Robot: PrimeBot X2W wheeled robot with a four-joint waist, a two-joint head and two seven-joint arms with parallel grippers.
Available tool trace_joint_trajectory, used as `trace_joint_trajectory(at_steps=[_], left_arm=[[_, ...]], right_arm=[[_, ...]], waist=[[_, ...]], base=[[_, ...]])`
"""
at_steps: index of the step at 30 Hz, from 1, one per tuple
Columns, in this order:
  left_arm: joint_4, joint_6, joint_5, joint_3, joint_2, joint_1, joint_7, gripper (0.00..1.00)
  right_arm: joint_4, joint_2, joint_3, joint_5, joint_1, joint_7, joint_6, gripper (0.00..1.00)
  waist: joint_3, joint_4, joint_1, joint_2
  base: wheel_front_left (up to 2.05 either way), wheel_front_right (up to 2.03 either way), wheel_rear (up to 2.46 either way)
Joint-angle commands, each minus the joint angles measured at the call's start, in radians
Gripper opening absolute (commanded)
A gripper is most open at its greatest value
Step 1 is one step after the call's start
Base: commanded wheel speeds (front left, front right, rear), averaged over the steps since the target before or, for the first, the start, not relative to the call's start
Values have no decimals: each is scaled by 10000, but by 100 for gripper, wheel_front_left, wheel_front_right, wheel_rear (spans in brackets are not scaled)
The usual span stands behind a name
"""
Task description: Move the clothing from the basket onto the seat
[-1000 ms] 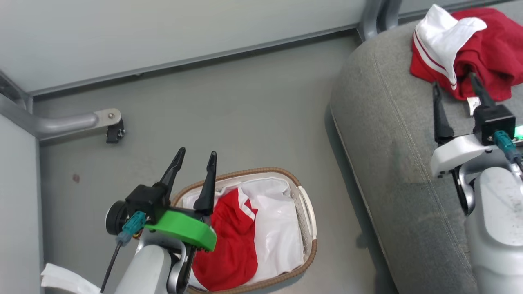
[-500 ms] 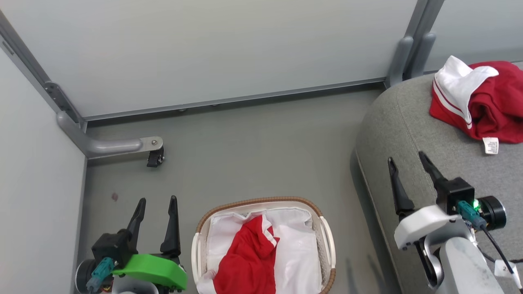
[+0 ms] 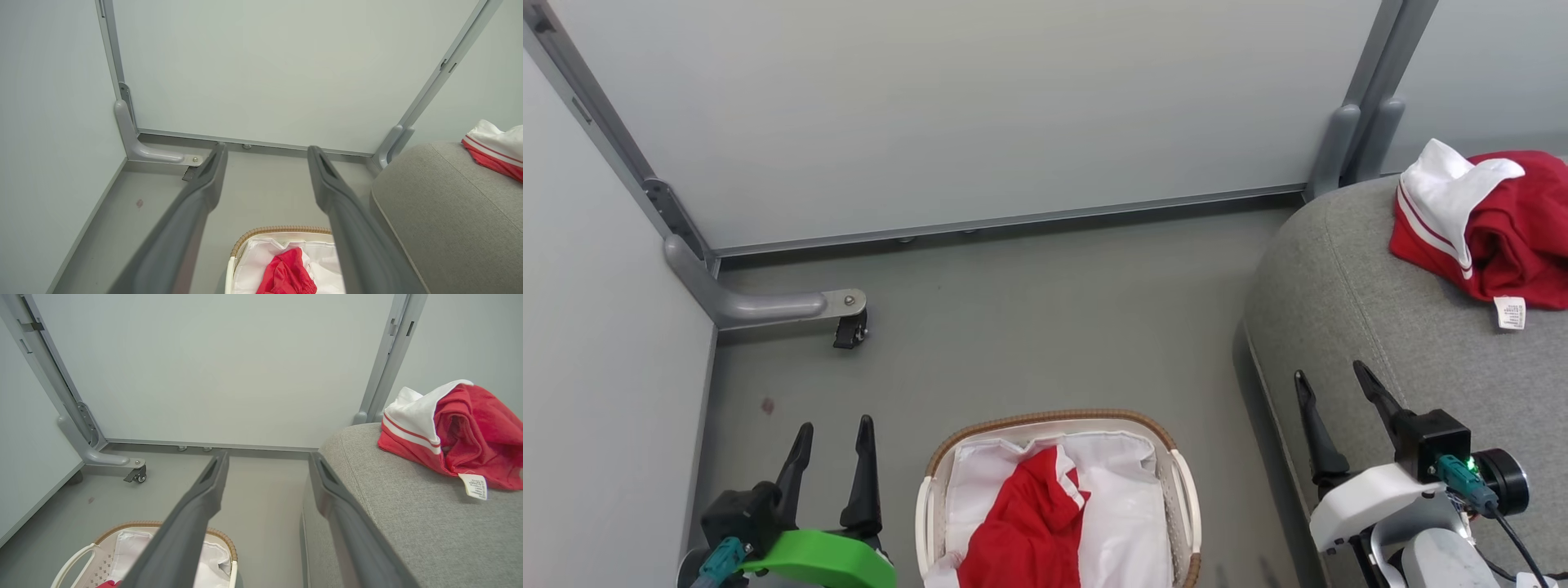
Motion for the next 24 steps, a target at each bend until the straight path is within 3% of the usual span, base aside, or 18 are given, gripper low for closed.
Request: trace_joint_trajectory(at_steps=[1, 24], left_arm=[[12, -34, 1, 57, 9, 130, 9, 100], [22, -33, 136, 60, 8, -132, 9, 100]], right_arm=[[-64, -36, -13, 46, 105, -49, -14, 100], [-253, -35, 23, 99, -57, -49, -14, 100]], waist=[[-9, -11, 1, 0], [189, -48, 1, 0]], base=[[0, 0, 0], [0, 0, 0]])
